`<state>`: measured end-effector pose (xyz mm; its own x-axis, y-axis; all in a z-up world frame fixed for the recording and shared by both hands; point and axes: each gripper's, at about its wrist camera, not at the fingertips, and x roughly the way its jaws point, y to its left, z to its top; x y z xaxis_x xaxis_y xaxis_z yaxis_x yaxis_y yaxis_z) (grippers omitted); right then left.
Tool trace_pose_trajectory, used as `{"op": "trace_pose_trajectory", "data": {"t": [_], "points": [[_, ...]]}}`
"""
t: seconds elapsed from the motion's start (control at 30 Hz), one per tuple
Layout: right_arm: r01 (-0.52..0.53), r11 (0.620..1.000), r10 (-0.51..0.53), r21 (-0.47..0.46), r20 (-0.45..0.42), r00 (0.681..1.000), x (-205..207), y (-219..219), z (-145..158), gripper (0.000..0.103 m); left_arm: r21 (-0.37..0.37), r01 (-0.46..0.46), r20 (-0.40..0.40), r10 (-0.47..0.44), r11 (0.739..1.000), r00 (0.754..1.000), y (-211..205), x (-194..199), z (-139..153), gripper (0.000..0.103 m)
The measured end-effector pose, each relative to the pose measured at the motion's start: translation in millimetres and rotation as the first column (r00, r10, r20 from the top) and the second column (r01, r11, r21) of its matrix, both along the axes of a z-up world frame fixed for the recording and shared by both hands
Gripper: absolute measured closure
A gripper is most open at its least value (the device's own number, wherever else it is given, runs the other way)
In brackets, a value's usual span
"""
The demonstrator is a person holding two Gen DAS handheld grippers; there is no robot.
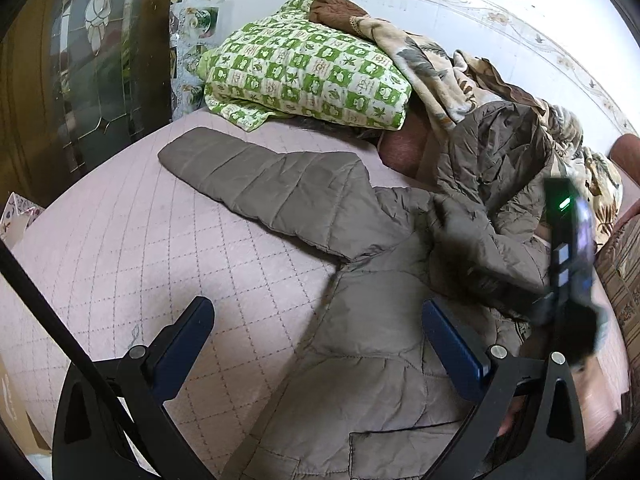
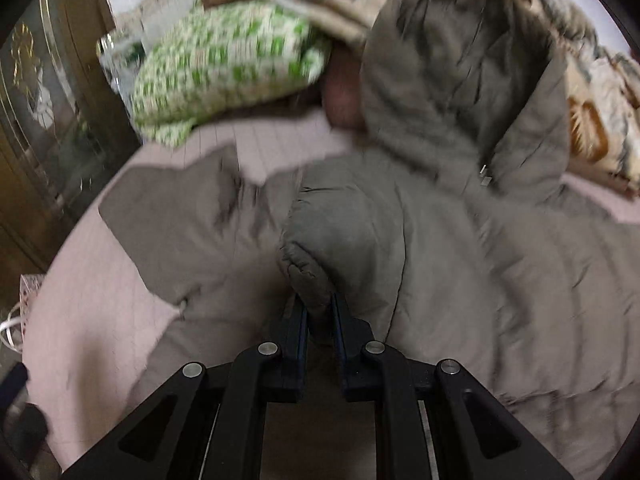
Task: Fold large clothes
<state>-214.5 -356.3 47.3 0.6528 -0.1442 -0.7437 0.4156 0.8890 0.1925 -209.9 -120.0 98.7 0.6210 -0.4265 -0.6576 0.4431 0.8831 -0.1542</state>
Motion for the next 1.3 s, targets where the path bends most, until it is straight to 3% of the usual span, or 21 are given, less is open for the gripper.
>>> {"op": "trace_pose_trajectory", "data": {"t": [0.07,0.13,0.17,0.27,0.33,0.43,0.5,0.6,0.67,0.73,0.77,0.9,0.97,1.07,1.17,1.27,1.3], "points": [[-0.007,1.000,0.008,0.026,-0.033,0.999,5,0,-12,0.087,0.004,0.004,-0.004,-0.004,1.000,1.000,-2,0,-1,0.000],[-0.033,0.997,0.035,0.065,-0.023,0.999,3,-3,-11,0.078,0.009,0.006,-0.005,-0.006,1.000,1.000,-5,-1,-2,0.000],[-0.065,0.993,0.066,0.095,-0.010,0.998,-1,-6,-5,0.073,0.009,0.009,-0.006,-0.009,1.000,1.000,-6,-1,-2,0.000],[-0.155,0.970,0.143,0.188,0.076,0.987,-24,-15,22,0.072,0.011,0.019,-0.008,-0.019,1.000,1.000,-10,-1,-2,0.000],[-0.167,0.968,0.143,0.185,0.136,0.980,-45,-22,43,0.072,0.008,0.034,-0.008,-0.034,0.999,0.999,-15,-2,0,0.000],[-0.098,0.983,0.063,0.155,0.218,0.974,-87,-55,71,0.066,0.001,0.094,-0.005,-0.094,0.996,0.996,-29,-5,7,0.000],[0.045,0.992,-0.072,0.119,0.229,0.971,-119,-94,79,0.062,-0.013,0.177,-0.018,-0.178,0.984,0.984,-46,-6,13,0.000],[0.246,0.967,-0.254,0.072,0.168,0.952,-153,-150,72,0.062,0.031,0.267,0.004,-0.267,0.963,0.964,-90,-4,24,0.000],[0.335,0.942,-0.337,0.040,0.122,0.934,-171,-179,60,0.062,0.033,0.336,-0.027,-0.335,0.941,0.942,-123,3,23,0.000],[0.380,0.923,-0.385,0.067,0.083,0.919,-184,-203,43,0.062,0.063,0.378,-0.061,-0.374,0.924,0.925,-157,10,13,0.000],[0.398,0.913,-0.403,0.087,0.057,0.913,-187,-215,31,0.062,0.093,0.421,-0.084,-0.414,0.902,0.906,-179,12,2,0.000],[0.405,0.907,-0.406,0.115,-0.016,0.914,-186,-239,-1,0.062,0.173,0.462,-0.188,-0.432,0.870,0.882,-221,26,-45,0.000],[0.394,0.912,-0.390,0.113,-0.057,0.919,-180,-242,-17,0.062,0.230,0.424,-0.225,-0.376,0.876,0.899,-227,36,-70,0.000],[0.367,0.925,-0.357,0.093,-0.115,0.927,-168,-239,-35,0.062,0.191,0.429,-0.305,-0.362,0.883,0.881,-227,51,-90,0.000],[0.372,0.925,-0.359,0.084,-0.132,0.924,-162,-243,-41,0.062,0.210,0.435,-0.289,-0.369,0.876,0.883,-230,47,-89,0.000],[0.387,0.921,-0.376,0.050,-0.145,0.915,-162,-238,-23,0.062,0.172,0.434,-0.275,-0.380,0.884,0.883,-224,43,-78,0.000],[0.383,0.923,-0.376,0.046,-0.109,0.920,-166,-229,-10,0.062,0.162,0.435,-0.270,-0.384,0.886,0.883,-221,42,-71,0.000]]}}
